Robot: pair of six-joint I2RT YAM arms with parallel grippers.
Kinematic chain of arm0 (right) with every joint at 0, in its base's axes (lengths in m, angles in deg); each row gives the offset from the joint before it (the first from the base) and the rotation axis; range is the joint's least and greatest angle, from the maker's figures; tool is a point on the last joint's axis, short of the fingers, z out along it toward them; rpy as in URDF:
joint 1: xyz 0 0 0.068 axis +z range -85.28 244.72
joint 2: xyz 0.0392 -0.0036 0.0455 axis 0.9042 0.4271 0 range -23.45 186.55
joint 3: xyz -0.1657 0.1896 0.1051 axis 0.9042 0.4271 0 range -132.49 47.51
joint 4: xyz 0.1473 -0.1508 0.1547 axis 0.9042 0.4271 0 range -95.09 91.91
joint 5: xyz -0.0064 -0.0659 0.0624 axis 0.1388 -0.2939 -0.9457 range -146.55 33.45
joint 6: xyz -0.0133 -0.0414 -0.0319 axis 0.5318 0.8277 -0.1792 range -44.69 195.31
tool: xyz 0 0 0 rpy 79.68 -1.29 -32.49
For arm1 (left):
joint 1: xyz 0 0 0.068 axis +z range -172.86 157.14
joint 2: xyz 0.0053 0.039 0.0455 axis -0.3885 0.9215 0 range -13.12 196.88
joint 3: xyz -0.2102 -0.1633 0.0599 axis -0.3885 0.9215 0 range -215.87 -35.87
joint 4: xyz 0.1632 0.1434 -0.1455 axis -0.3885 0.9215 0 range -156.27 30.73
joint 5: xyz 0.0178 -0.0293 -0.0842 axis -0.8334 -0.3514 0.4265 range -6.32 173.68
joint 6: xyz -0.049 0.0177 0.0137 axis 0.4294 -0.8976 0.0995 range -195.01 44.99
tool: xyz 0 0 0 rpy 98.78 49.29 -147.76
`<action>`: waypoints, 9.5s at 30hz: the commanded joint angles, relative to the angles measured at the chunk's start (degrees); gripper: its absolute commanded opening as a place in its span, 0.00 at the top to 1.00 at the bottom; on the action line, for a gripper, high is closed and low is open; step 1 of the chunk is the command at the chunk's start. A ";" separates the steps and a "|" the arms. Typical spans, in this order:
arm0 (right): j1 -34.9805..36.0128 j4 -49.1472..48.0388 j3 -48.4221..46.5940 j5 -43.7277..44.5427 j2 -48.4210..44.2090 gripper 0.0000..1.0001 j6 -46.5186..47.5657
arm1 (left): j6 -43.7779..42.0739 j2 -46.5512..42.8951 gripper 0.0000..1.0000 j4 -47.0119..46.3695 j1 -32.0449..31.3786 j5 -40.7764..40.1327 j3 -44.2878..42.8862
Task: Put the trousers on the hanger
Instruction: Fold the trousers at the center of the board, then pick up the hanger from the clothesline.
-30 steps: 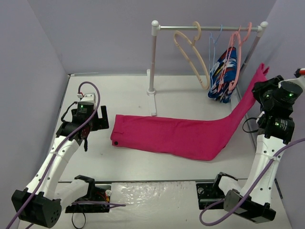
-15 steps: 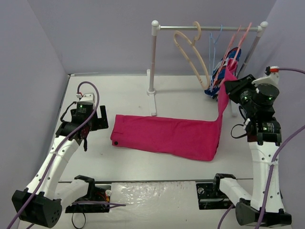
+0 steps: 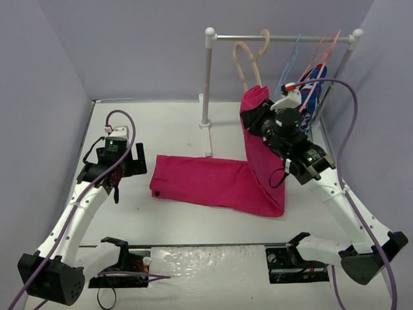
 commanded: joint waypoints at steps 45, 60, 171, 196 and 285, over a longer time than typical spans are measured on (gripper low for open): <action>27.04 -31.68 3.12 11.64 36.74 1.00 3.94 | -0.13 2.56 0.03 -0.18 1.63 -1.52 -1.25; 28.31 -22.16 -3.79 -4.52 42.04 0.59 6.82 | -0.01 3.44 0.03 -0.69 2.18 0.23 -1.16; -6.01 -2.11 42.36 -0.18 5.65 0.09 1.81 | 13.01 31.94 0.55 11.40 -2.02 -8.27 -14.76; -4.57 -17.90 41.15 -19.45 10.98 0.72 5.02 | 22.16 28.37 0.51 -10.75 -5.98 1.53 5.36; -19.16 10.56 -48.56 -24.28 42.37 0.48 44.45 | -2.50 -2.01 0.03 -3.14 0.27 -2.01 0.23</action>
